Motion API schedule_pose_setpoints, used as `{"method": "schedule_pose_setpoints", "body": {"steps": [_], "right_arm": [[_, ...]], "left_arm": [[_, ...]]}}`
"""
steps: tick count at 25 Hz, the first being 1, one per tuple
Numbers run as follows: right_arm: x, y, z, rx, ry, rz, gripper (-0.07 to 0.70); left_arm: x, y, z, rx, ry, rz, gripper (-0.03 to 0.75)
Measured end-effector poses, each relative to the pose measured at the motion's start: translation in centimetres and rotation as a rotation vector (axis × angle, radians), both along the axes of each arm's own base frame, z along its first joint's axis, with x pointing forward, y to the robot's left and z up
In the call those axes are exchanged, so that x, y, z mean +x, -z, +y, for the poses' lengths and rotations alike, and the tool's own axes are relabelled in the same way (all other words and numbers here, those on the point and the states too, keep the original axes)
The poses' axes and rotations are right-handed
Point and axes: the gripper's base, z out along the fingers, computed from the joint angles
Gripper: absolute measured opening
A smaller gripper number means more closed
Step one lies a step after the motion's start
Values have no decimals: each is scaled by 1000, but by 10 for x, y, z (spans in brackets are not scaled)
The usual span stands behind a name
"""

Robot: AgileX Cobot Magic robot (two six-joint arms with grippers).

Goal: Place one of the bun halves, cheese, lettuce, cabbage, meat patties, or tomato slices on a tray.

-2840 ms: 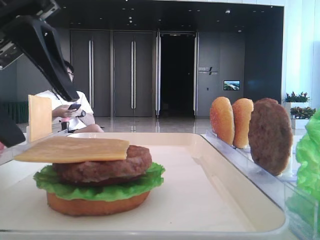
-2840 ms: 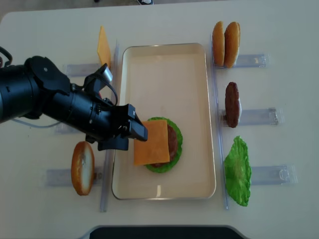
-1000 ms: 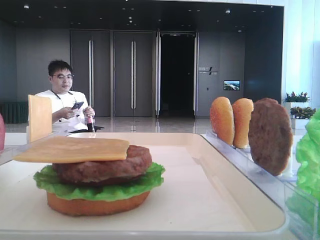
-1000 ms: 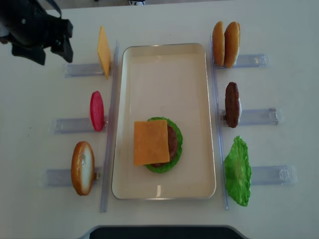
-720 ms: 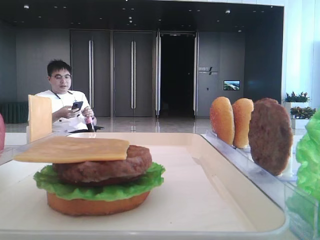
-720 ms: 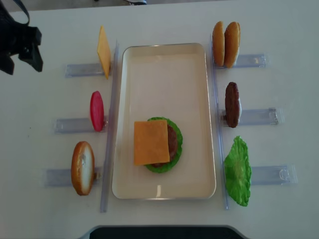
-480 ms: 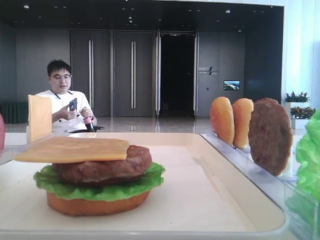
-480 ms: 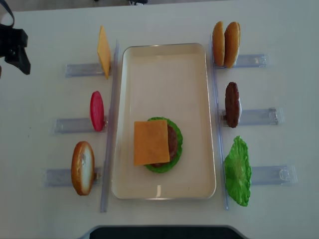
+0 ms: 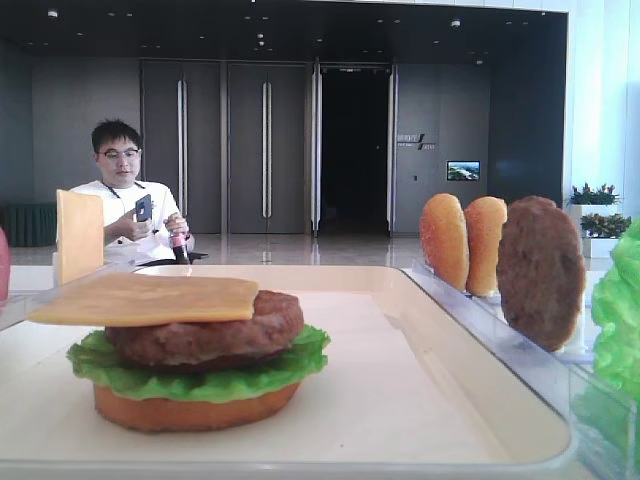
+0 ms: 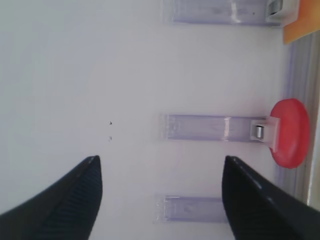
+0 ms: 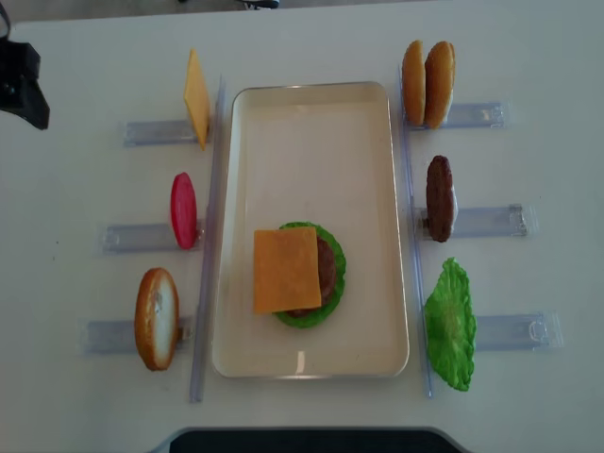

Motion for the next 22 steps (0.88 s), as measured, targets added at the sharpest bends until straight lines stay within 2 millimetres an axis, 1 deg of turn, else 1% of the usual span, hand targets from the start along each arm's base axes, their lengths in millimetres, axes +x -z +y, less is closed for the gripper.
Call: {"method": "schedule_pose_setpoints", "body": {"steps": [3, 8, 12, 16, 19, 22], "right_arm": [[0, 0, 0, 0, 0, 0, 537], [0, 0, 0, 0, 0, 0, 537], [0, 0, 0, 0, 0, 0, 537], [0, 0, 0, 0, 0, 0, 537], [0, 0, 0, 0, 0, 0, 537], [0, 0, 0, 0, 0, 0, 537]], "left_arm": [[-20, -24, -6, -3, 22, -84, 570], [-63, -63, -17, 0, 68, -235, 570], [-102, -80, -25, 22, 93, -335, 570], [-139, -82, -31, 50, 114, -414, 570], [-165, -75, -36, 56, 123, -464, 570], [-187, -61, -41, 58, 137, -484, 570]]}}
